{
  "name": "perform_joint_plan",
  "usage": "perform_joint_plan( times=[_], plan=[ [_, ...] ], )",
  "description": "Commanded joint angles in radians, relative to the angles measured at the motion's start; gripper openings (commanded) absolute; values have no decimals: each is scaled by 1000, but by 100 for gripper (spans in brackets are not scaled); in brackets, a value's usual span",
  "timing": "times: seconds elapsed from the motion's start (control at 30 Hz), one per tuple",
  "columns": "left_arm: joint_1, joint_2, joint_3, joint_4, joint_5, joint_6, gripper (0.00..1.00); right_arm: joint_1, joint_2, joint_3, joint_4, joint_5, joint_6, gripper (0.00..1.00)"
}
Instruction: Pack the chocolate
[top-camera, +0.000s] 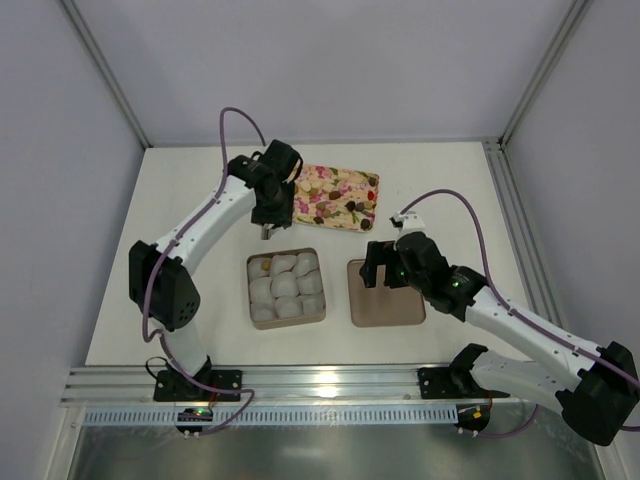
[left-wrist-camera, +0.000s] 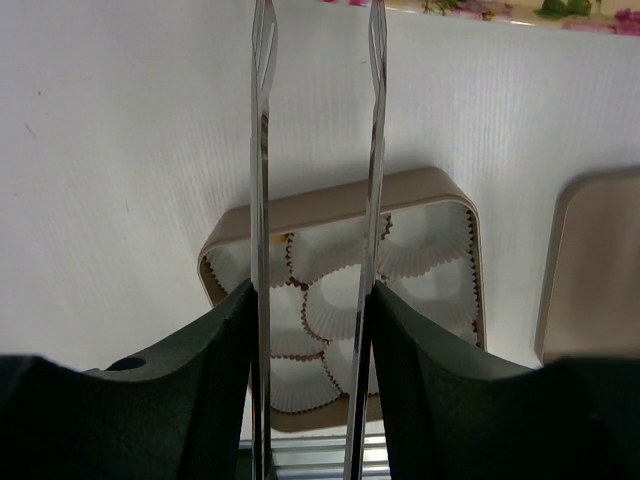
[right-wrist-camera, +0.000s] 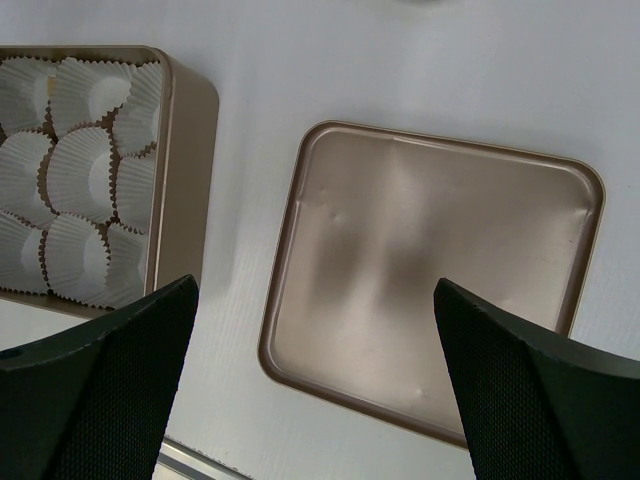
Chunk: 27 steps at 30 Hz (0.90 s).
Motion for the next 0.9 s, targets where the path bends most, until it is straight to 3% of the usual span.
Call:
perform_joint_plan(
  times=[0.0, 0.87],
  plan=[
    [21, 30, 63, 52, -27, 23, 47, -4, -38, 35, -7, 28, -14, 100],
    [46, 164, 103, 83, -20, 25, 47, -15, -75, 3, -21, 43, -29, 100]
  ],
)
